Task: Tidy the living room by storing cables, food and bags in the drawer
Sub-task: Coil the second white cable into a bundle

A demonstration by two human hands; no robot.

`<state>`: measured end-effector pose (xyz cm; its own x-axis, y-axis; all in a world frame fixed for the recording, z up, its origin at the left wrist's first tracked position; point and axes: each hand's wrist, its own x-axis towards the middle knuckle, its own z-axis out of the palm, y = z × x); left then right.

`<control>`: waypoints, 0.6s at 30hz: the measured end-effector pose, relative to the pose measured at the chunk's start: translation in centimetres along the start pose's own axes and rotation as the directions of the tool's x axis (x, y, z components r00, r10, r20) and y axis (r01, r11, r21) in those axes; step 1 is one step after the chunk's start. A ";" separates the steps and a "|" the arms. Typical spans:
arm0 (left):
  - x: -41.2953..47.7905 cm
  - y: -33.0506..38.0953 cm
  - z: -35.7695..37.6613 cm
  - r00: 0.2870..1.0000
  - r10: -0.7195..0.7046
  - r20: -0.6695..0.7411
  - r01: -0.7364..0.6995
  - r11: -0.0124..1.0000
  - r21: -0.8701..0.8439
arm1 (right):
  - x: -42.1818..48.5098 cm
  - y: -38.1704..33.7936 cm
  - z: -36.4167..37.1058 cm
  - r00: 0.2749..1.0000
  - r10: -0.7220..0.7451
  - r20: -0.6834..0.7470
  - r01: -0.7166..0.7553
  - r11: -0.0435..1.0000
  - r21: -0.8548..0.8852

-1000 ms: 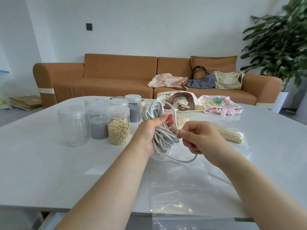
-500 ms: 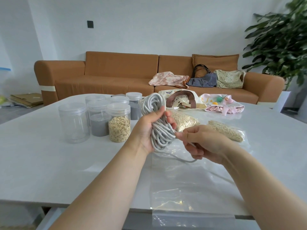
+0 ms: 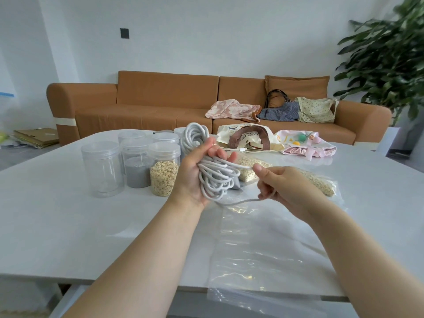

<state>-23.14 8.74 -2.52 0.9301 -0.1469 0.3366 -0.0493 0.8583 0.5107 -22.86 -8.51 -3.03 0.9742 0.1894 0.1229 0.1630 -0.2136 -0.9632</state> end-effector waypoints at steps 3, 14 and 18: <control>0.2 0.5 -0.6 0.997 -0.041 0.065 0.040 0.999 0.020 | 0.5 0.4 -0.9 0.998 -0.042 0.049 0.031 0.975 0.222; 0.5 -0.2 -0.5 0.948 0.171 -0.267 0.121 0.584 0.803 | 0.6 -0.4 -1.6 0.973 -0.231 0.005 0.189 0.805 0.562; 0.7 -0.2 -0.6 0.909 0.263 -0.323 0.180 0.452 0.874 | 0.2 -1.0 -0.8 0.965 -0.254 -0.060 0.241 0.776 0.584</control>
<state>-22.27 8.79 -2.91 0.9503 0.2508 0.1847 -0.1730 -0.0682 0.9826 -22.74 -9.05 -1.87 0.9084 0.1793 0.3776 0.2696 0.4392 -0.8570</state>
